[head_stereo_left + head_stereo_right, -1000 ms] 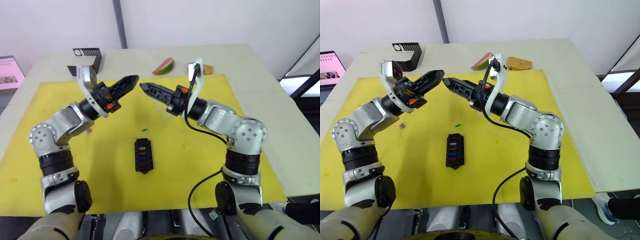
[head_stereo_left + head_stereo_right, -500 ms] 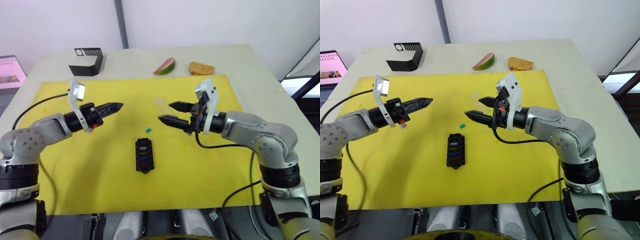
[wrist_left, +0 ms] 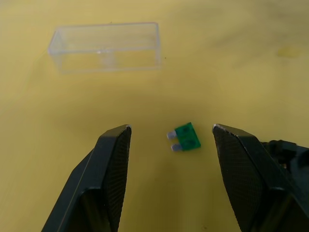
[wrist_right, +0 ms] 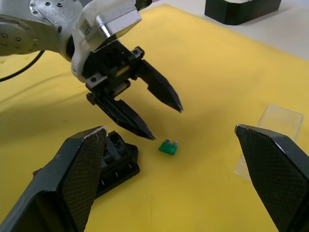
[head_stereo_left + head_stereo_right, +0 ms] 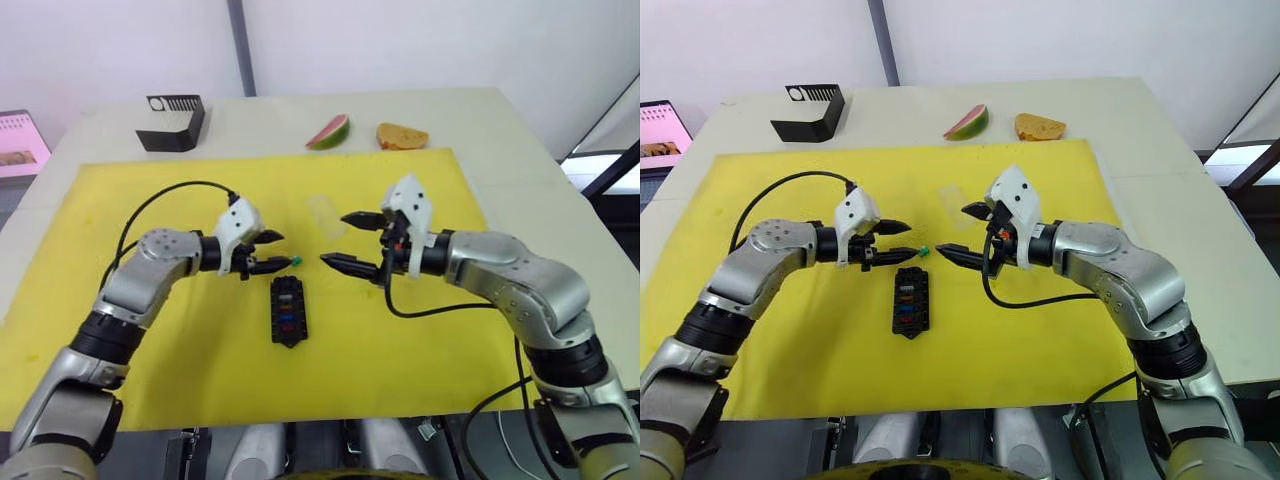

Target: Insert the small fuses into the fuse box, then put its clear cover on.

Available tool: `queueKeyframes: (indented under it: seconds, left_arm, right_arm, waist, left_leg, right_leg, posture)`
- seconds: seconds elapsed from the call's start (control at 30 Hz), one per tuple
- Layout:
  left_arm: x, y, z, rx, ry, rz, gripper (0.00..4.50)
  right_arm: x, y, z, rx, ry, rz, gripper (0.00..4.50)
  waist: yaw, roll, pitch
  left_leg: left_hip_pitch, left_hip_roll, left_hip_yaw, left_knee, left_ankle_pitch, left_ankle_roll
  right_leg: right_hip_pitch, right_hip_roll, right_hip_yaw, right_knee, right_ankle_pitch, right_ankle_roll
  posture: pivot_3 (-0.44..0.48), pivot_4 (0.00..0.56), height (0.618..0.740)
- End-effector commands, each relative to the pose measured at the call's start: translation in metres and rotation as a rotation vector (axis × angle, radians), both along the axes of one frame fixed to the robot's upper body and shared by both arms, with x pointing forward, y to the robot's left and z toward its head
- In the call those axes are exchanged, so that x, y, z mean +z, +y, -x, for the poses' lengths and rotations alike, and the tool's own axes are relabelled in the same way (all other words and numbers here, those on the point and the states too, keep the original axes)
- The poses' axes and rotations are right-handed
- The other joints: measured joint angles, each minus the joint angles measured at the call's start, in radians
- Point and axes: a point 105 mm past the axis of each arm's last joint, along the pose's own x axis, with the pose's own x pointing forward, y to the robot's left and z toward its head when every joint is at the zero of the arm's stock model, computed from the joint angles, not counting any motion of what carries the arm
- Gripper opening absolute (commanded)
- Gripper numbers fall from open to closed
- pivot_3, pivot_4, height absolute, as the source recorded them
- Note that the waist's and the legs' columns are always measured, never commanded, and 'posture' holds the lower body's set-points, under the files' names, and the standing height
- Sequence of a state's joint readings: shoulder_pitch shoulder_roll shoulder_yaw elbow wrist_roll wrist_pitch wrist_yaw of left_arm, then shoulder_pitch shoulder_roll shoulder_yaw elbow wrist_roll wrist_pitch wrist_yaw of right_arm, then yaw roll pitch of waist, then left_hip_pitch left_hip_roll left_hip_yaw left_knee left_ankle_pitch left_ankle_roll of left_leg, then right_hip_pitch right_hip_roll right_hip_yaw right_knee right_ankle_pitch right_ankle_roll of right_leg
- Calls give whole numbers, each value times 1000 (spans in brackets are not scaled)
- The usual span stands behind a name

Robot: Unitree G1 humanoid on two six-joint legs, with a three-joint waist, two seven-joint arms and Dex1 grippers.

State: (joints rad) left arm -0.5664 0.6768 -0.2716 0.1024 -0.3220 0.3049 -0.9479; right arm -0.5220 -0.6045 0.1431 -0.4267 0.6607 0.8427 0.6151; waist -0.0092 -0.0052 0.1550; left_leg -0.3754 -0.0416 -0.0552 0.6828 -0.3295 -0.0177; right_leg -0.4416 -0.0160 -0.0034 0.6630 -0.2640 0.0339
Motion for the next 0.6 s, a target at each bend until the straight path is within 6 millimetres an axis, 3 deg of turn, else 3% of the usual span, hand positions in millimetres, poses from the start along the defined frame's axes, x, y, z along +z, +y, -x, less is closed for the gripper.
queueKeyframes:
  seconds: [0.03,0.23,0.6]
  left_arm:
    - [12,-9,2,-80,-118,-36,2822]
    - [15,-16,5,-195,-294,-140,2822]
    - [13,7,-3,-338,-447,-345,2822]
  right_arm:
    - [11,2,5,7,-60,-15,4500]
    - [10,1,7,-8,-56,-24,4500]
    - [11,1,9,-13,-55,-40,4500]
  waist:
    - [-1,0,0]
    - [0,0,0]
    - [-1,0,0]
  left_leg:
    - [0,0,0,0,0,0]
    - [0,0,0,0,0,0]
    - [0,0,0,0,0,1]
  right_leg:
    - [0,0,0,0,0,0]
    - [0,0,0,0,0,0]
    - [0,0,0,0,0,0]
  posture:
    - [0,150,740]
    - [0,150,740]
    - [0,150,740]
